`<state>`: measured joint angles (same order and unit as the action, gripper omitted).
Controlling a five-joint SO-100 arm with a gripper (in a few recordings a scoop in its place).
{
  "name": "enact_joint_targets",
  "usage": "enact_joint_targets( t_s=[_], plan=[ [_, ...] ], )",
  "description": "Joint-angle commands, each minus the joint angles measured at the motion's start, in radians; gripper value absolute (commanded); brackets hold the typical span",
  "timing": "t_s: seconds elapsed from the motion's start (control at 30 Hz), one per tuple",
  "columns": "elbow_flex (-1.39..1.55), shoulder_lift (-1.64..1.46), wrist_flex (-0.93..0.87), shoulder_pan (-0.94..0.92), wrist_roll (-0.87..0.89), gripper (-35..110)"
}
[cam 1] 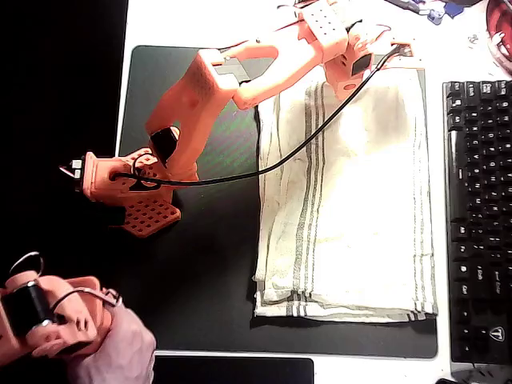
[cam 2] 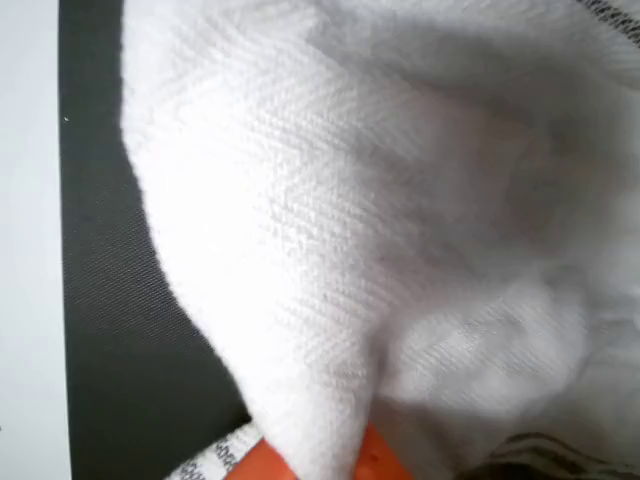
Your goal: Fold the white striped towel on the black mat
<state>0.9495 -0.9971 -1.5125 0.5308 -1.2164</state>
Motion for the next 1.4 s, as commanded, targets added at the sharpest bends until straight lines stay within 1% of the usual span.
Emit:
enact_joint_targets(
  t_s=[0.0,0.17,0.33,0.53,0.7,0.83,0.97,1.07,1.37],
  plan=[
    [0.028,-0.121,-0.023,-0.017,-0.026,0],
    [0.129,-0.232,-0.025,-0.091,-0.054,0],
    [0.192,-0.359,-0.051,-0.206,-0.104,0],
    [0.219,-0.477,-0.120,-0.382,-0.196,0],
    [0.222,-0.494,-0.129,-0.532,-0.278,0],
    [0.241,-0.495,-0.115,-0.649,-0.350,0],
    [0.308,-0.495,-0.040,-0.738,-0.408,0],
    [0.324,-0.486,-0.015,-0.796,-0.443,0],
    [0.293,-0.365,0.077,-0.974,-0.543,0]
  ],
)
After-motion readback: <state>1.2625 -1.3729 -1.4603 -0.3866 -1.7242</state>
